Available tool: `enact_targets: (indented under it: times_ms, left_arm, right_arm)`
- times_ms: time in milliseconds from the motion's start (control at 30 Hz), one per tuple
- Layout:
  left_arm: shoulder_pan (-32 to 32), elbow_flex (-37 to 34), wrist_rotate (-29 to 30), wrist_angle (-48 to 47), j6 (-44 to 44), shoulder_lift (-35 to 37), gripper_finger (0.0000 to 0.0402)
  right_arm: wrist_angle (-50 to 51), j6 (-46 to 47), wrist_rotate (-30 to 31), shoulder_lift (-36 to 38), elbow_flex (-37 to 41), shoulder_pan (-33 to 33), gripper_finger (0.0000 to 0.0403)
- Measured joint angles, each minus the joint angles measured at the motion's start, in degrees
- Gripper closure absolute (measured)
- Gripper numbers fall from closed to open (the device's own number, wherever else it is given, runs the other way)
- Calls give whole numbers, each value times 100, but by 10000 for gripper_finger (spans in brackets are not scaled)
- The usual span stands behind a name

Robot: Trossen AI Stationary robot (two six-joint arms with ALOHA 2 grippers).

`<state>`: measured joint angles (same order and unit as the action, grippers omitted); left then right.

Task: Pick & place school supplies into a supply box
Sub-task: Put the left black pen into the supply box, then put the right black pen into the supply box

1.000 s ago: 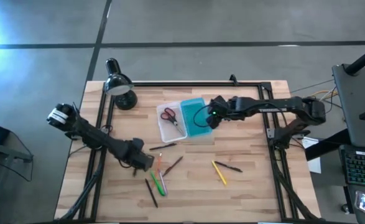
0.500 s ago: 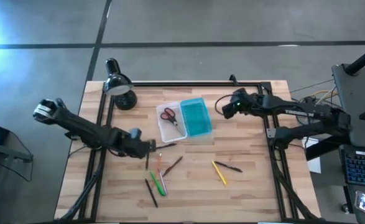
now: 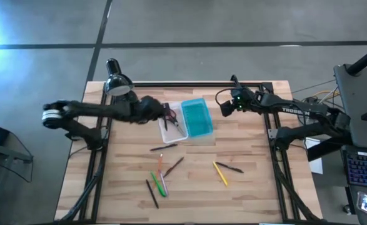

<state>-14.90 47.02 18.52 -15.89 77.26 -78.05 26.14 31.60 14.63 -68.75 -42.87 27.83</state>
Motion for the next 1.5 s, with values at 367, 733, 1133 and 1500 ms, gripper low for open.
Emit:
enact_targets:
  times_ms: [367, 733, 1133, 1500]
  left_arm:
    - [-273, 344, -1207, 60, -612, -930, 297]
    - [114, 387, -1628, -368, -2953, 551, 272]
    - [35, 132, -1619, -432, -4162, 1279, 271]
    - [35, 125, -1754, -851, -4825, 1251, 271]
  right_arm:
    - [66, -8, 13, 7, 0, -11, 179]
    - [1896, -2878, -1882, 180, 41, -975, 181]
    - [1969, -459, -1363, 548, 20, -4160, 217]
    - [1384, 1744, -1125, -1612, -422, -5276, 218]
